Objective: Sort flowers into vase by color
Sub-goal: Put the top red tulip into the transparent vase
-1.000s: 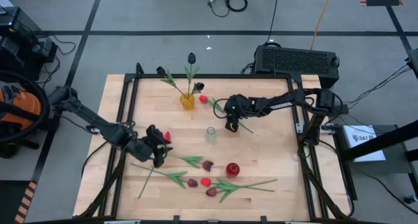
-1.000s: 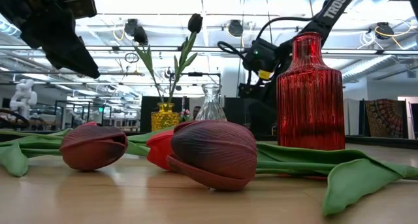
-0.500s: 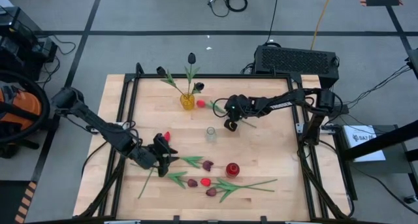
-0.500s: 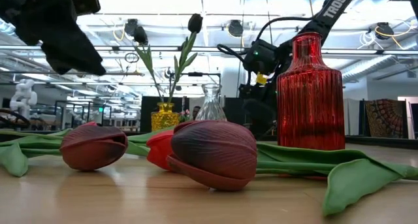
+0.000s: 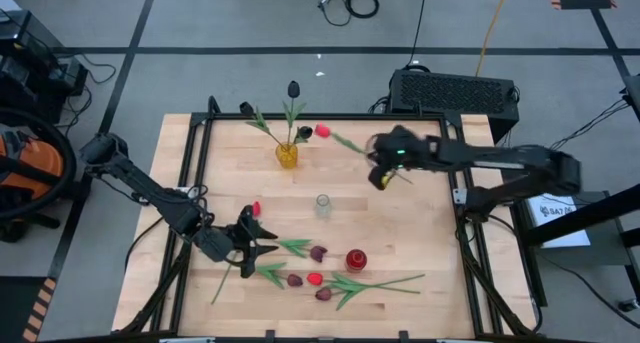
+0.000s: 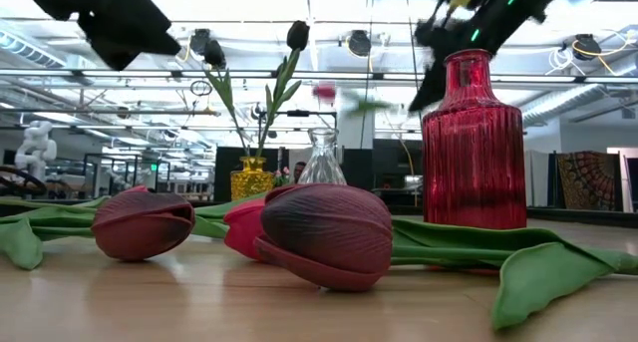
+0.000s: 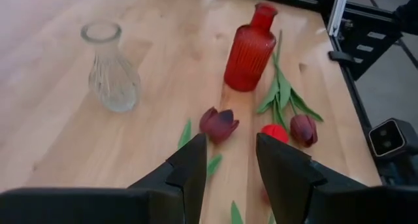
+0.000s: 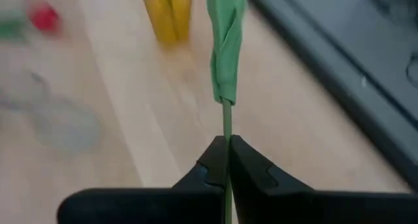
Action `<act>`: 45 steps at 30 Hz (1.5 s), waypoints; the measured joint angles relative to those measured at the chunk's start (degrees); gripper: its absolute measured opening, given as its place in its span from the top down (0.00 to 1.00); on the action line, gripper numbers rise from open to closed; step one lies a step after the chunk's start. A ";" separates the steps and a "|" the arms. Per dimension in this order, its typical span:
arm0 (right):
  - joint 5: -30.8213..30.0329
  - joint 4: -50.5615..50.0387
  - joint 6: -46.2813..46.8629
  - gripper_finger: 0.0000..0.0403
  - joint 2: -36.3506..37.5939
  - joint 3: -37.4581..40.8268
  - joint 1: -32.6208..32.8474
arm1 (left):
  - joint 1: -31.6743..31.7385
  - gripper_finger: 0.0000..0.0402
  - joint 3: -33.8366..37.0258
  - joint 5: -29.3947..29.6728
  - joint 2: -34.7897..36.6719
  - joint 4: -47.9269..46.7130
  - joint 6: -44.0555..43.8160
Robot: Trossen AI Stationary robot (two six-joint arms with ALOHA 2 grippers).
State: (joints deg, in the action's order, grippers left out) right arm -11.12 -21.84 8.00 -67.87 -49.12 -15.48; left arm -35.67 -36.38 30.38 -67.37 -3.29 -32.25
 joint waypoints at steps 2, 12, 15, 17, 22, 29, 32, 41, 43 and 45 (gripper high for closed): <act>0.09 0.53 0.37 1.00 5.78 0.00 0.91 | 0.28 0.65 -0.54 0.58 0.00 0.33 1.88; 0.97 21.85 -2.47 1.00 17.95 -0.10 16.94 | 5.75 0.65 -2.58 1.44 0.00 15.72 18.29; 0.99 32.95 -4.90 1.00 15.10 1.18 21.69 | 7.84 0.65 -3.52 1.48 0.00 20.99 23.63; 0.99 40.63 -6.92 1.00 12.05 2.35 23.73 | 9.17 0.65 -4.83 1.48 0.00 22.04 25.84; 0.98 56.98 -10.71 1.00 3.58 2.91 26.03 | 11.89 0.65 -9.17 1.48 0.00 22.05 30.25; 0.86 70.31 -11.96 1.00 -7.77 2.91 25.56 | 13.46 0.65 -12.00 1.43 0.02 22.27 35.70; 0.86 72.79 -11.89 1.00 -12.00 2.91 24.85 | 13.95 0.65 -12.03 1.46 0.01 22.01 36.98; 2.49 73.30 -11.71 1.00 -19.90 -0.44 24.58 | 16.24 0.65 -12.03 1.43 0.00 23.85 37.25; 3.93 72.85 -11.71 1.00 -20.42 -1.28 24.59 | 16.92 0.65 -12.03 1.38 -0.18 23.85 37.25; 3.81 72.14 -11.56 1.00 -20.83 -1.92 24.65 | 17.65 0.65 -12.05 -0.94 -0.93 24.30 37.30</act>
State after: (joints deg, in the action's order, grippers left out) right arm -7.31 50.31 -3.55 -88.69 -51.04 9.17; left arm -18.02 -48.42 29.43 -68.30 21.01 5.05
